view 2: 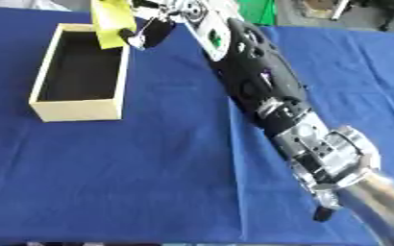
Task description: Pick up objects on the table and place them in the box.
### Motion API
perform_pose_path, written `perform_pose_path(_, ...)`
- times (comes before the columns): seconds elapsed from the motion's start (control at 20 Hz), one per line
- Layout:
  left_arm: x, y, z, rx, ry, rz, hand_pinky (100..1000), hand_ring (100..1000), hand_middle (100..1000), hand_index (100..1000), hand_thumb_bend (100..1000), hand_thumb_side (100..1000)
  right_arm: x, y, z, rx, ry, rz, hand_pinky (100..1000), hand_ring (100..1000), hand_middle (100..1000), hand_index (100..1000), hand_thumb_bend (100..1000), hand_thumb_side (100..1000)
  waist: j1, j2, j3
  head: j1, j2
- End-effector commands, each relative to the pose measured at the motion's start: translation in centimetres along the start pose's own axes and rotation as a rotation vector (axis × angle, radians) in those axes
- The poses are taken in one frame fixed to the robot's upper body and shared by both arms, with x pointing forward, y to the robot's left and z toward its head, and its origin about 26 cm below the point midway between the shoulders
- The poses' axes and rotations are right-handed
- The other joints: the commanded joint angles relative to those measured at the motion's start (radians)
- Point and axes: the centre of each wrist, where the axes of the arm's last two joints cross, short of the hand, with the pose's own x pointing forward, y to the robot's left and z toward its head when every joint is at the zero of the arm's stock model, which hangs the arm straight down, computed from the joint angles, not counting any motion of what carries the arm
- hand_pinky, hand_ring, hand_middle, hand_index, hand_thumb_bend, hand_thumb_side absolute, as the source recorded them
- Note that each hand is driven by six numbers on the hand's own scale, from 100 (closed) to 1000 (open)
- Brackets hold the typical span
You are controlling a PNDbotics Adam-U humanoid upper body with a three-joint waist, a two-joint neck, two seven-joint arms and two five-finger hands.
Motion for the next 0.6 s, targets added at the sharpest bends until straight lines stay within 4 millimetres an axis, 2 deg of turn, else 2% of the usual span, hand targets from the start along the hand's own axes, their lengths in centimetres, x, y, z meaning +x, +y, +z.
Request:
perform_pose_path(0.05, 0.9, -0.1, -0.5, -0.014, -0.037, -0.001, 368, 576, 356, 483, 100, 247, 1.1, -0.5, -1.1, 0.000, -0.020, 0.044, 804, 875, 548, 851, 100, 100, 0.007, -0.020, 0.004, -0.008, -0.010)
perform_pose_path(0.2, 0.9, -0.1, -0.6, -0.014, -0.039, -0.001, 368, 576, 356, 483, 100, 247, 2.0, -0.3, -1.7, 0.011, -0.039, 0.099, 807, 874, 585, 855, 100, 100, 0.006, -0.019, 0.008, -0.009, -0.009)
perform_pose_path(0.3, 0.9, -0.1, -0.6, -0.015, -0.040, 0.001, 368, 576, 356, 484, 100, 247, 2.7, -0.2, -2.0, 0.011, -0.061, 0.142, 812, 874, 641, 875, 100, 100, 0.005, -0.018, 0.009, -0.010, -0.009)
perform_pose_path(0.35, 0.9, -0.1, -0.6, -0.018, -0.039, 0.002, 366, 576, 356, 484, 100, 247, 3.1, -0.3, -2.1, 0.009, -0.073, 0.170, 818, 877, 721, 899, 100, 100, 0.005, -0.017, 0.009, -0.010, -0.008)
perform_pose_path(0.4, 0.9, -0.1, -0.6, -0.021, -0.039, 0.003, 363, 576, 356, 484, 100, 247, 3.4, -0.3, -2.2, 0.005, -0.083, 0.195, 820, 880, 744, 907, 100, 100, 0.005, -0.017, 0.009, -0.010, -0.008)
perform_pose_path(0.5, 0.8, -0.1, -0.5, -0.028, -0.037, 0.004, 340, 577, 357, 485, 100, 246, 4.0, -0.4, -2.3, 0.006, -0.096, 0.244, 847, 909, 893, 961, 100, 100, 0.005, -0.017, 0.009, -0.012, -0.007)
perform_pose_path(0.6, 0.8, -0.1, -0.5, -0.031, -0.036, 0.006, 326, 577, 357, 485, 100, 247, 4.1, -0.3, -2.3, 0.007, -0.098, 0.265, 858, 923, 937, 978, 100, 100, 0.005, -0.016, 0.009, -0.013, -0.006)
